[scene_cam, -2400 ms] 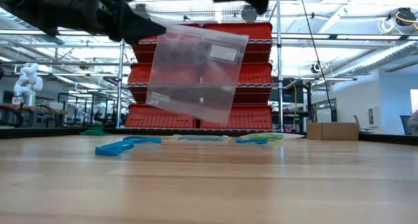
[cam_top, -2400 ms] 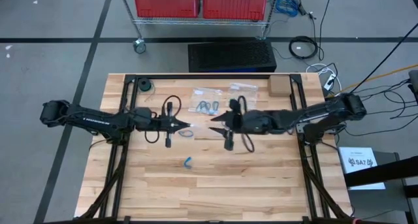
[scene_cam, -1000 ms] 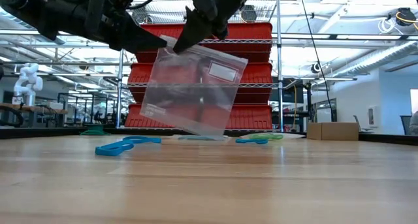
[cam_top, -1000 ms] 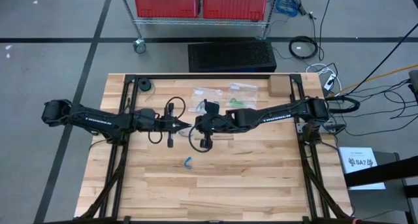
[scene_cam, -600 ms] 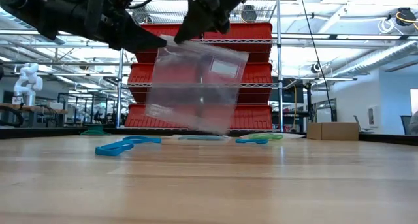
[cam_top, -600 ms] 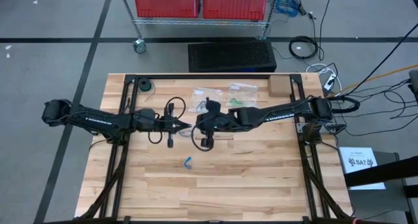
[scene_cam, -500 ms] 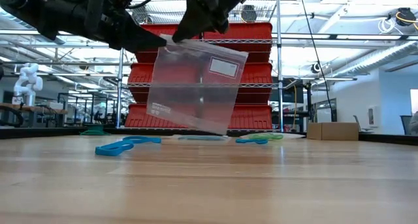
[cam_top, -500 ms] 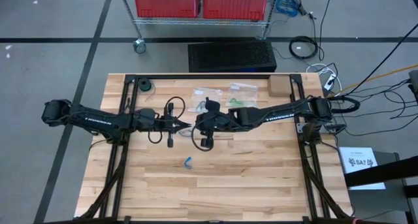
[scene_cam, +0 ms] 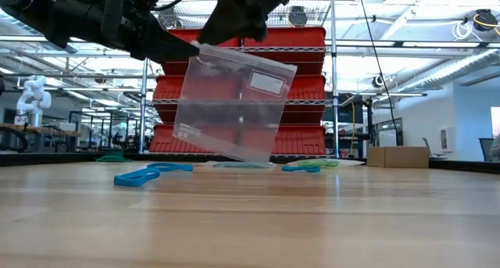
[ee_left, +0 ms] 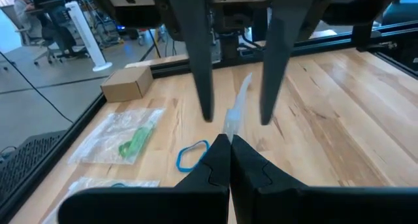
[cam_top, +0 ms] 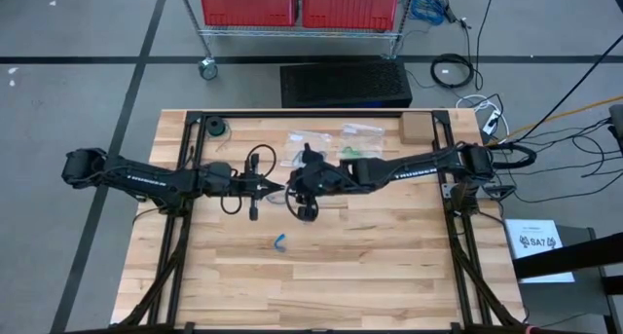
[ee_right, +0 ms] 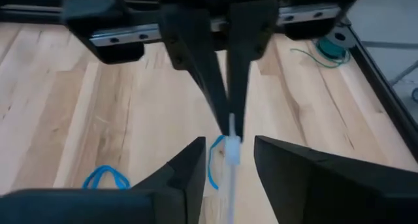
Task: Sort rubber bands
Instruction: Open the bottom zip bag
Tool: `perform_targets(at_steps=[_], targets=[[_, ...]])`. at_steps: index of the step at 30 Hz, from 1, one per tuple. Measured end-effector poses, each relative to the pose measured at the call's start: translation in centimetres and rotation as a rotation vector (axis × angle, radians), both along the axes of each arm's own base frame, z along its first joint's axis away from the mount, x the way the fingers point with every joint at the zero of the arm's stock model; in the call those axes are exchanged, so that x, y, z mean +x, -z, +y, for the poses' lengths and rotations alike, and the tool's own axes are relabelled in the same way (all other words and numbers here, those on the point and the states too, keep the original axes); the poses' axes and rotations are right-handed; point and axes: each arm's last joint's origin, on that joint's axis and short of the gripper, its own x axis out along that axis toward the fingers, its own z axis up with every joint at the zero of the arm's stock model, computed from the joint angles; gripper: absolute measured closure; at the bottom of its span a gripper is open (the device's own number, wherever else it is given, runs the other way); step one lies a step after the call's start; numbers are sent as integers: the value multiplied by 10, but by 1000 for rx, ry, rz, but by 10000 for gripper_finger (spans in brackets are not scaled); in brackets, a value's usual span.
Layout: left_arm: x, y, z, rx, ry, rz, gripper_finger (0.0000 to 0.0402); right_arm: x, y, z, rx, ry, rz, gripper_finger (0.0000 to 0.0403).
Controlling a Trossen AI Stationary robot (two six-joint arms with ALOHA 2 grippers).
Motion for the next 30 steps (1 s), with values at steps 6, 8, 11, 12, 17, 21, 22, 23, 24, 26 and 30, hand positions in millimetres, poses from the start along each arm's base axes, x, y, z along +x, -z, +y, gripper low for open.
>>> perform_targets(at_steps=[6, 8, 11, 12, 17, 21, 22, 23, 24, 26, 30], targets=[[0, 0, 0, -2, -1, -2, 402, 0, 1, -8, 27, 39, 7, 310], [0, 0, 0, -5, -3, -5, 402, 0, 1, -9, 27, 41, 7, 329], [0, -1, 0, -15, -7, -13, 402, 0, 1, -9, 25, 39, 9, 362], [0, -1, 0, -17, -6, -14, 402, -1, 1, -9, 25, 37, 11, 373], [0, -1, 0, -20, -9, -13, 402, -2, 2, -9, 21, 34, 34, 395], [0, -1, 0, -18, -16, -11, 402, -4, 5, -9, 20, 40, 67, 395], [0, -1, 0, -18, -16, -10, 402, -5, 6, -9, 20, 41, 80, 396], [0, -1, 0, -19, -15, -10, 401, -6, 7, -8, 22, 43, 93, 396], [0, -1, 0, -19, -15, -10, 401, -6, 8, -8, 26, 47, 105, 397], [0, -1, 0, -18, -15, -11, 401, -8, 9, -8, 34, 55, 124, 397], [0, -1, 0, -18, -15, -11, 401, -11, 12, -5, 34, 53, 170, 397]])
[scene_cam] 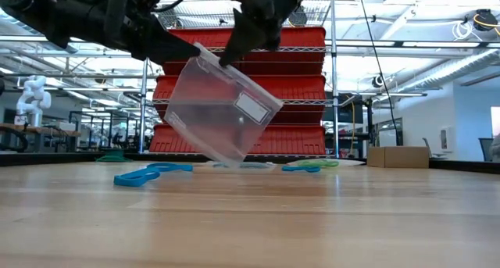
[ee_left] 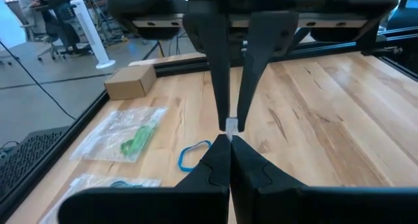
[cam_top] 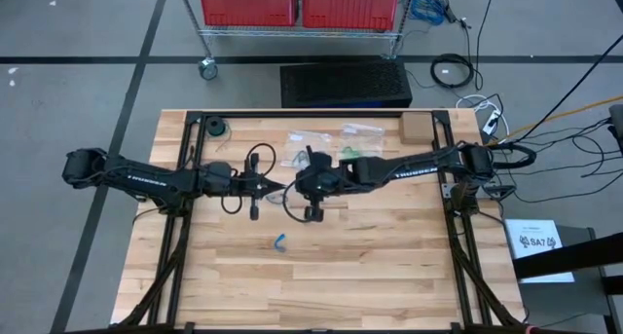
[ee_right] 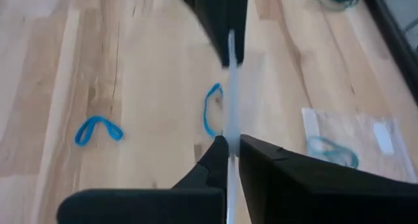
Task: Sort rubber bands
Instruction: Open the bottom zip bag
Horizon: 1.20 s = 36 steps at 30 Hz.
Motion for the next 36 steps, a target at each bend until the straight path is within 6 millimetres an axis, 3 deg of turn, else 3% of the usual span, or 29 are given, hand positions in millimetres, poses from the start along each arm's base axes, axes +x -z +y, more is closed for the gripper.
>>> perform_targets(at_steps=[17, 30, 36], targets=[[0, -1, 0, -1, 1, -8, 401, -38, -6, 19, 48, 43, 240, 399], [0, -1, 0, -2, 0, -6, 401, -51, -1, 22, 56, 112, 365, 398], [0, -1, 0, -2, 0, -6, 401, -54, 0, 30, -20, 110, 374, 356]])
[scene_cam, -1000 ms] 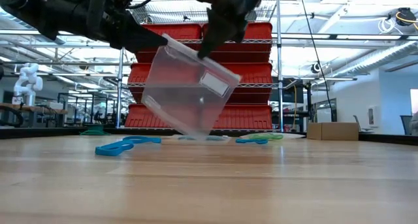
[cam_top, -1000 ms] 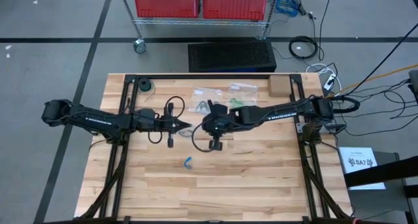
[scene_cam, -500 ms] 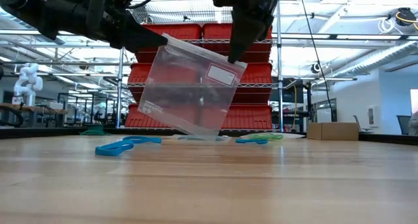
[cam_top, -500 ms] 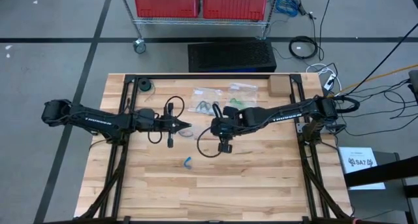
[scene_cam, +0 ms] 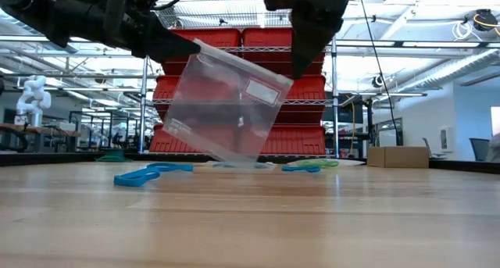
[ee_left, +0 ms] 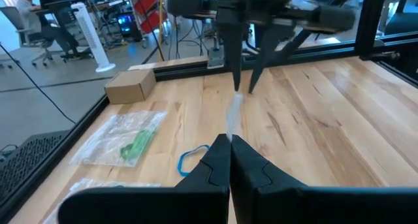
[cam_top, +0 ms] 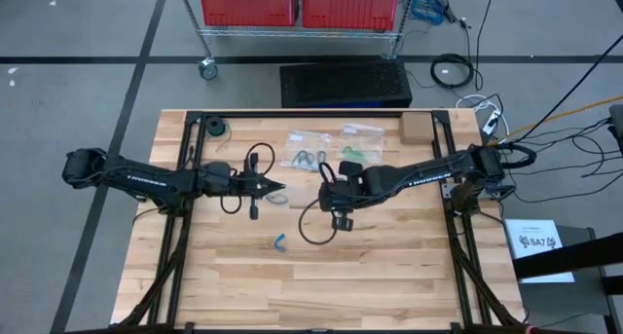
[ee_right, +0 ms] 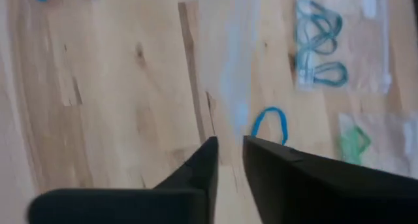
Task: Sort rubber bands
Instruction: Open the bottom zip bag
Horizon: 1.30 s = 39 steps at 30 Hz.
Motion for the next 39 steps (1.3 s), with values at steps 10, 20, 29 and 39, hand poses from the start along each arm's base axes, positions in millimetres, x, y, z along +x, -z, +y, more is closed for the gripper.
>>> perform_targets(at_steps=[10, 20, 29, 39], targets=[[0, 0, 0, 0, 0, -1, 401, 4, -7, 4, -70, 0, -67, 263], [0, 0, 0, -1, 0, 0, 401, 26, -20, 3, -117, -119, -262, 389], [0, 0, 0, -1, 0, 1, 401, 41, -7, -10, -141, -111, -272, 401], [0, 0, 0, -2, 0, -5, 401, 47, -10, -15, -89, -148, -334, 403]])
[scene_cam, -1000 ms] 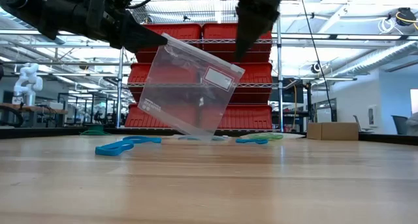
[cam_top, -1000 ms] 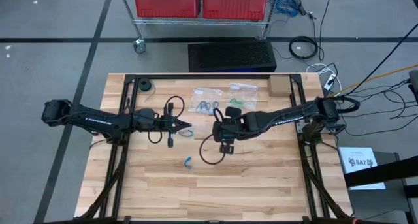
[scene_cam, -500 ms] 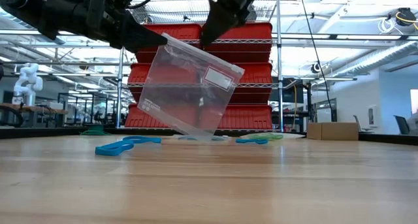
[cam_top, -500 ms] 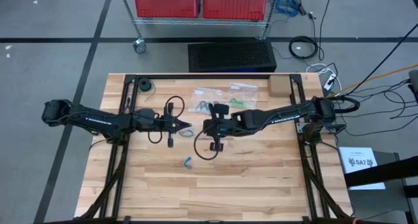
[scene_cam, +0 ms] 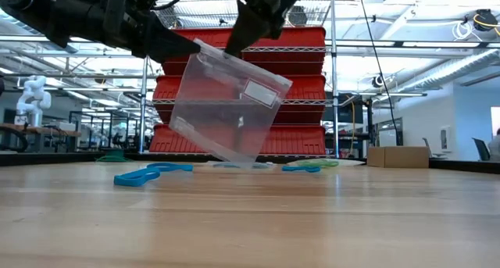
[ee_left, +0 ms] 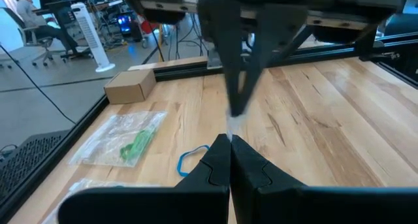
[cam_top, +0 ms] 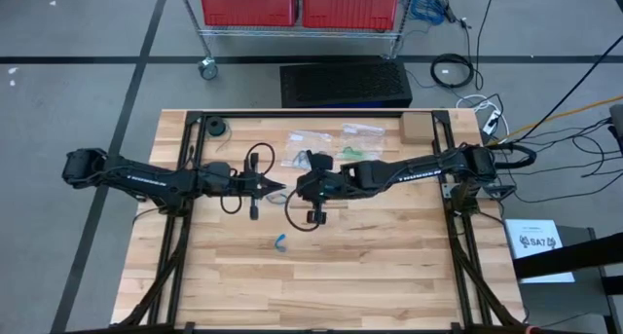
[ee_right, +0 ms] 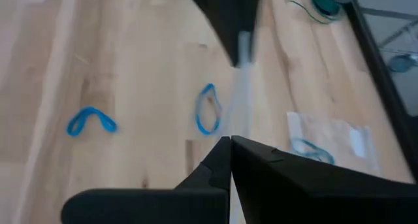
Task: Sort rubber bands
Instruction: Open the bottom zip bag
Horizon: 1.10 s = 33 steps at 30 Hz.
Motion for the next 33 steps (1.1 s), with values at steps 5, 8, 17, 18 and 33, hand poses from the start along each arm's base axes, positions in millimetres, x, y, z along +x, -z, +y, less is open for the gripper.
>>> perform_targets(at_steps=[5, 8, 17, 18, 33], targets=[[0, -1, 0, 0, 0, -6, 401, 9, 12, 2, 23, -22, -2, 403], [0, -1, 0, -1, 0, -6, 401, 15, 23, 2, 20, -22, 13, 403], [0, 1, 0, -26, -4, 4, 401, 13, 33, -6, -89, 86, 86, 403], [0, 1, 0, -26, -4, 6, 401, 13, 31, -8, -73, 93, 74, 403], [0, 2, 0, -27, -4, 15, 401, 37, 61, -2, 83, 73, -4, 403]])
